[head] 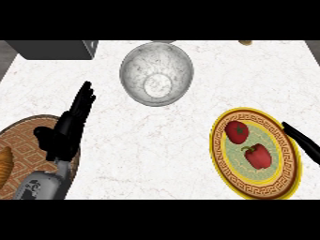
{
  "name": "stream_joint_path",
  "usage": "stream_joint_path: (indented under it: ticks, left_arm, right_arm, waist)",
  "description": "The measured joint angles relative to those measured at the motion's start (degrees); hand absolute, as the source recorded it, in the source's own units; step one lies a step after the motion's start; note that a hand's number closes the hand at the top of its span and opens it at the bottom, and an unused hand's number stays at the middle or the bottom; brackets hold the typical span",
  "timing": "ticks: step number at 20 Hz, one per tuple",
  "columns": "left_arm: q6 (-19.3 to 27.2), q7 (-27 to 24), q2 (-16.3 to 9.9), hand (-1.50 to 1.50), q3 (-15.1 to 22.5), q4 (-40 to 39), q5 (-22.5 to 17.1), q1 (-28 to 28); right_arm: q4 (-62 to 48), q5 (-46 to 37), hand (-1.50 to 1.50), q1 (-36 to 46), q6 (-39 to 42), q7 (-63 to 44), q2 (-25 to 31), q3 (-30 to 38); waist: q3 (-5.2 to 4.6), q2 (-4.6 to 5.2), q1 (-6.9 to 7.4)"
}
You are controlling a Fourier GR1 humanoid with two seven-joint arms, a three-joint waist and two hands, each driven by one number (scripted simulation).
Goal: Pick the bell pepper from the plate and place it in the bowl
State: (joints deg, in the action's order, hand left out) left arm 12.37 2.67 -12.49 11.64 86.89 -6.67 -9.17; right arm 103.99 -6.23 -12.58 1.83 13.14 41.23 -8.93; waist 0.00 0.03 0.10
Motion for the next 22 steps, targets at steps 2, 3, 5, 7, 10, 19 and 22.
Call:
stream_joint_path:
  ticks: [2, 3, 5, 7, 10, 19, 22]
  left_arm:
    - [-0.17, -0.17, 0.76, 0.00, -0.42, -0.98, 0.41, -0.30]
    - [-0.66, -0.19, 0.80, 0.00, -1.11, -1.41, 0.43, -0.71]
    - [-1.17, 0.05, 1.20, 0.00, -1.70, -0.99, 0.86, -0.45]
    - [-1.26, 0.30, 1.79, 0.00, -2.05, -0.52, 1.53, -0.22]
    - [-1.74, 1.49, 2.36, 0.00, -2.17, 0.71, 2.06, 0.23]
    - [-2.86, 1.68, 4.19, 0.00, -3.54, 1.05, 4.56, 0.80]
    - [-3.54, 2.48, 4.68, 0.00, -4.15, 1.31, 4.99, 0.14]
  right_arm:
    - [-2.63, -0.38, -1.50, 1.29, 1.90, 1.04, -0.89, 0.39]
    - [-3.05, -0.87, -1.50, 1.25, 2.83, 1.27, -1.41, 0.60]
    - [-4.17, -1.41, -1.50, 1.08, 4.70, 2.67, -2.40, 1.73]
    - [-5.09, -2.14, -1.50, 0.26, 6.12, 4.80, -3.27, 2.87]
    - [-5.92, -1.67, -1.50, 0.10, 8.37, 6.88, -4.96, 3.96]
    - [-8.99, -1.23, -1.50, -0.20, 15.20, 11.78, -9.58, 7.86]
    - [-9.84, -1.81, -1.50, 0.61, 17.09, 10.74, -11.46, 8.24]
  waist:
    - [0.00, 0.00, -0.03]
    - [0.00, -0.01, -0.10]
    - [0.00, -0.03, -0.16]
    - [0.01, -0.05, -0.23]
    - [0.00, -0.07, -0.24]
    - [0.00, -0.07, -0.28]
    - [-0.01, -0.06, -0.25]
